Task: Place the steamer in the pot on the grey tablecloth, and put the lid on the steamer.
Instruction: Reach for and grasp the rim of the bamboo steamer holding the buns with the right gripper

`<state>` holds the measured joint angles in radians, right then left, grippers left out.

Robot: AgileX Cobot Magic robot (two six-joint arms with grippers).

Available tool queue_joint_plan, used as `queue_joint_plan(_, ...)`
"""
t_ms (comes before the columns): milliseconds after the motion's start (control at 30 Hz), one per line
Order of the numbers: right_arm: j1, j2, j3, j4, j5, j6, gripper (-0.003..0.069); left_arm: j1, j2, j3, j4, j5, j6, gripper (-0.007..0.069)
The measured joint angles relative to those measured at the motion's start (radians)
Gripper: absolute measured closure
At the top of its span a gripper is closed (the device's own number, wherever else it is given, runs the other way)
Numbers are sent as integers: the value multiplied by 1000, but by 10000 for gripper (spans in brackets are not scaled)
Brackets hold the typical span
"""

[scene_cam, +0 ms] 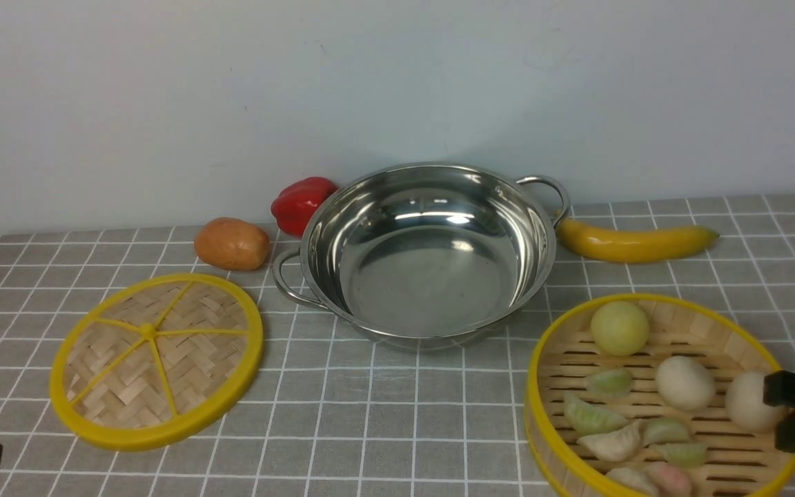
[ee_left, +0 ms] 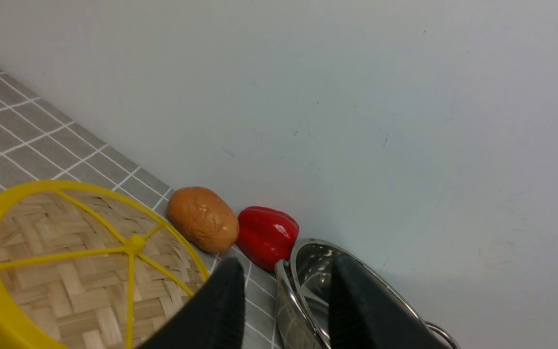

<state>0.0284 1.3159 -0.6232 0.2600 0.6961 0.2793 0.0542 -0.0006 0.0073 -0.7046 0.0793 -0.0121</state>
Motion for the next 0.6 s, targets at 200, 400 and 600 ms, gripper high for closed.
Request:
queue_joint_plan(200,0,84,-2,-9,-43,0,423,0,0,0,1,0,0,382)
queue_joint_plan(400,0,119,-5,-44,-80,11,537,0,0,0,2,0,0,382)
queue_joint_plan(600,1,121,-11,-81,-60,-13,560,0,0,0,3,0,12,382)
